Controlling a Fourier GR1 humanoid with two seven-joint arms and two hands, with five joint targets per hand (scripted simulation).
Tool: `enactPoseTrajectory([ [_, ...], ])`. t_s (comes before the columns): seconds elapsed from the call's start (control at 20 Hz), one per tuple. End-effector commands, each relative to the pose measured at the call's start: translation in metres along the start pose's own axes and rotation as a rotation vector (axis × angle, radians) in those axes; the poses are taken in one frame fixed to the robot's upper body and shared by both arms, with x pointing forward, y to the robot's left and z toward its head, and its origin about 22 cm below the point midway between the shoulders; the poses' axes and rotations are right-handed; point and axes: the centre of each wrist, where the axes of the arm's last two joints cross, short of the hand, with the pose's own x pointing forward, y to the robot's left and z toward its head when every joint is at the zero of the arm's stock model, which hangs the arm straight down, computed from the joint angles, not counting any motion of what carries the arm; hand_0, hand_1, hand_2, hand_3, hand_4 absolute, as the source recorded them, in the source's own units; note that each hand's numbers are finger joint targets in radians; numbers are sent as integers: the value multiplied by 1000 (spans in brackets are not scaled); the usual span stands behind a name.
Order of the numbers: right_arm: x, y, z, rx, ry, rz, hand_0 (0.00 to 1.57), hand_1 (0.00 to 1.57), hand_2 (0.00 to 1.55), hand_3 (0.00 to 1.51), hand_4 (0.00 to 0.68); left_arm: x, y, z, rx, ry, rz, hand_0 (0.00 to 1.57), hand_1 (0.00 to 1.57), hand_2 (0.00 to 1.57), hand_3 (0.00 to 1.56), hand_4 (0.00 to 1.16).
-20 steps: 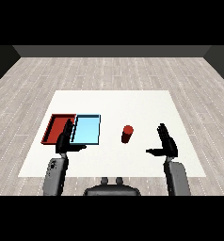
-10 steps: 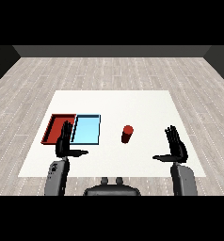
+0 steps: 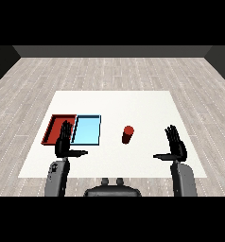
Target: Pick the red can and put it in the red box
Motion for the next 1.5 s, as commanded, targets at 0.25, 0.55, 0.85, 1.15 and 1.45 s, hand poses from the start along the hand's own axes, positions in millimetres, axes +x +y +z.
enactPoseTrajectory([
  [0.25,7,4,-23,19,51,-1,0,0,0,0,0,1,-10,7,16,-16,34,0,0,0,0,0],
  [0.55,-22,28,-33,26,68,-28,0,0,0,0,0,2,3,0,18,-14,37,0,0,0,0,0],
  [0.85,-26,49,-58,24,127,-111,0,0,0,0,0,4,-2,-4,31,-44,32,0,0,0,0,0],
  [1.15,-42,47,-60,19,142,-195,0,0,0,0,0,0,-4,6,21,-5,20,0,0,0,0,0],
  [1.45,-67,78,-47,17,164,-180,0,0,0,0,0,24,4,-14,33,-13,12,0,0,0,0,0],
])
